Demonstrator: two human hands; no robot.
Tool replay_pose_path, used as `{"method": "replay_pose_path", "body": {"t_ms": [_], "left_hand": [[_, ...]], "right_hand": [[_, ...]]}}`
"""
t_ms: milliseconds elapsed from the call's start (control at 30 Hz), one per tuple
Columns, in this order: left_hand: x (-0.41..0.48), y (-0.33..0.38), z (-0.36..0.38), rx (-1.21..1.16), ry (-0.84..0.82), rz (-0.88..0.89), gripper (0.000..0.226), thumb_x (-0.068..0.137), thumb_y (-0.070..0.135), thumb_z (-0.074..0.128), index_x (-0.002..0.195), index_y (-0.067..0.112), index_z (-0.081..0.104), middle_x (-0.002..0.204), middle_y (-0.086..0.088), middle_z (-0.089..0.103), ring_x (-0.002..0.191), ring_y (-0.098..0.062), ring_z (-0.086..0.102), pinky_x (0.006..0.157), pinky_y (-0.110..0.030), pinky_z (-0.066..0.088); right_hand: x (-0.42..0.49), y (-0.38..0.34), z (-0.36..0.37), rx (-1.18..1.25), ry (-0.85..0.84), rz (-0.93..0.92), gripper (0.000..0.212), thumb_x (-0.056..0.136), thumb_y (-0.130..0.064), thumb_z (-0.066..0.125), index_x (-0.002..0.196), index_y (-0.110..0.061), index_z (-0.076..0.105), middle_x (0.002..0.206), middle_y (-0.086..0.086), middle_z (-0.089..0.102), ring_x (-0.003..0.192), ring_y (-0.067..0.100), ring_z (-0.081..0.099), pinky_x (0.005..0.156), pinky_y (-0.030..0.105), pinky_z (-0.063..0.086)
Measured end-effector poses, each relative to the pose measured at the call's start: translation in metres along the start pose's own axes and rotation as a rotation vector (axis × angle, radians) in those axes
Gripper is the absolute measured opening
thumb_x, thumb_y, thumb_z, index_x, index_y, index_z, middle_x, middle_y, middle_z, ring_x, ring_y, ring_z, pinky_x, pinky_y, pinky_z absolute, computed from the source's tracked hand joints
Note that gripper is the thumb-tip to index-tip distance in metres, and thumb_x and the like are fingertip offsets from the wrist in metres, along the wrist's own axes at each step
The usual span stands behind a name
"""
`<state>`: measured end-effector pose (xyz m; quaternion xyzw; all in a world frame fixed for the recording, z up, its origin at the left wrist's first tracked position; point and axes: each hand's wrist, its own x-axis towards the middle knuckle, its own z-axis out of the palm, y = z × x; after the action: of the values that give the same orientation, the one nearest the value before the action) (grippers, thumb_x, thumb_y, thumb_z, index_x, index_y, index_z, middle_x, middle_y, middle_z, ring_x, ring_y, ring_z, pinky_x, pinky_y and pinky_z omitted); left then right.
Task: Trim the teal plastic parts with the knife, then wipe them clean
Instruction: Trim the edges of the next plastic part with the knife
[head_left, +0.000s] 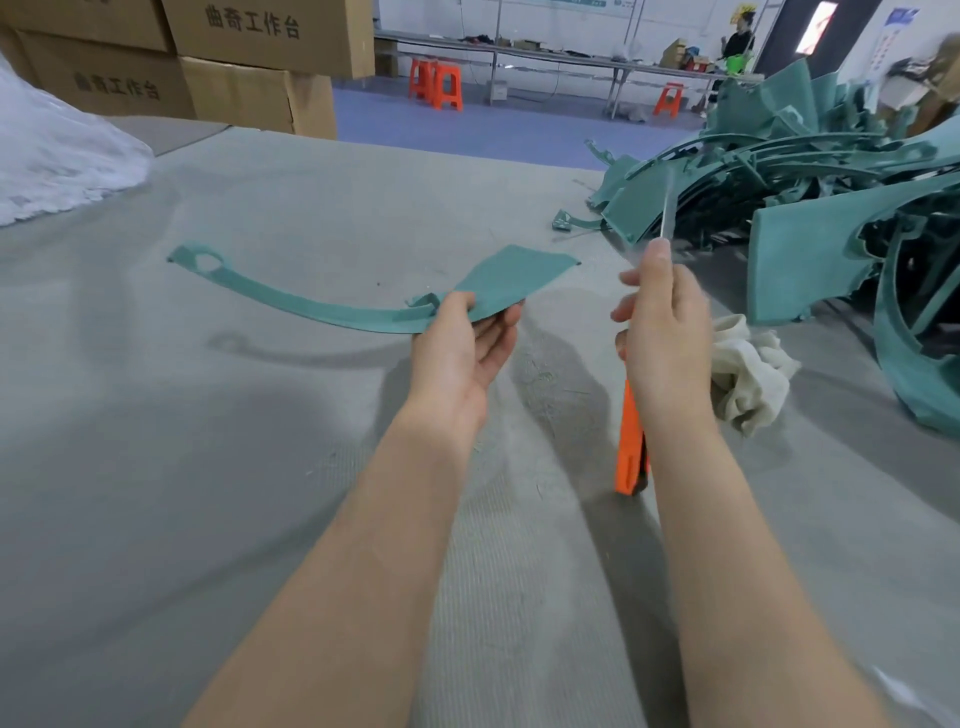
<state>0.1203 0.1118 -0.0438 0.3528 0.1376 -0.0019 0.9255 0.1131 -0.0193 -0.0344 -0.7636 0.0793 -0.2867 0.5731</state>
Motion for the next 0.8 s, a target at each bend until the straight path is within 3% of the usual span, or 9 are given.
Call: {"method": "replay_pose_path", "body": {"t_ms": [67, 167, 400, 600, 800], "left_hand": [[-0.001, 0.002, 0.0, -0.053, -0.001, -0.037, 0.02, 0.096, 0.01, 0.042, 0.086, 0.004, 0.058, 0.066, -0.009, 0.071, 0.05, -0.008, 0.063, 0.05, -0.018, 0.053], [-0.004, 0.004, 0.002, -0.098, -0.003, -0.096, 0.022, 0.096, 0.01, 0.042, 0.083, 0.003, 0.058, 0.064, -0.008, 0.071, 0.046, -0.006, 0.058, 0.045, -0.016, 0.048], [-0.01, 0.005, 0.008, -0.153, -0.01, -0.163, 0.022, 0.095, 0.008, 0.042, 0.077, 0.003, 0.055, 0.061, -0.007, 0.07, 0.042, -0.005, 0.055, 0.044, -0.013, 0.045], [-0.011, 0.005, 0.008, -0.158, -0.012, -0.175, 0.021, 0.094, 0.007, 0.043, 0.078, 0.003, 0.054, 0.06, -0.008, 0.069, 0.041, -0.005, 0.054, 0.044, -0.013, 0.046], [-0.01, 0.004, 0.008, -0.134, -0.014, -0.179, 0.022, 0.095, 0.009, 0.042, 0.076, 0.004, 0.054, 0.06, -0.007, 0.069, 0.041, -0.005, 0.054, 0.043, -0.014, 0.046]], "right_hand": [[-0.003, 0.003, 0.001, -0.179, 0.056, -0.197, 0.041, 0.1, -0.045, 0.038, 0.07, -0.017, 0.043, 0.063, -0.003, 0.046, 0.061, 0.015, 0.044, 0.061, 0.036, 0.034], [-0.007, 0.005, 0.004, -0.348, 0.042, -0.322, 0.043, 0.098, -0.044, 0.043, 0.065, -0.024, 0.027, 0.055, -0.007, 0.033, 0.051, 0.009, 0.033, 0.05, 0.024, 0.024], [-0.011, 0.01, 0.013, -0.422, 0.03, -0.395, 0.05, 0.097, -0.05, 0.045, 0.062, -0.024, 0.021, 0.051, -0.005, 0.027, 0.047, 0.01, 0.027, 0.048, 0.021, 0.027], [-0.009, 0.012, 0.013, -0.476, 0.013, -0.355, 0.05, 0.097, -0.054, 0.042, 0.062, -0.024, 0.024, 0.053, -0.007, 0.029, 0.048, 0.01, 0.028, 0.046, 0.025, 0.018], [-0.008, 0.013, 0.016, -0.463, -0.029, -0.327, 0.049, 0.098, -0.049, 0.041, 0.061, -0.019, 0.028, 0.053, -0.005, 0.031, 0.049, 0.011, 0.03, 0.047, 0.025, 0.02]]}}
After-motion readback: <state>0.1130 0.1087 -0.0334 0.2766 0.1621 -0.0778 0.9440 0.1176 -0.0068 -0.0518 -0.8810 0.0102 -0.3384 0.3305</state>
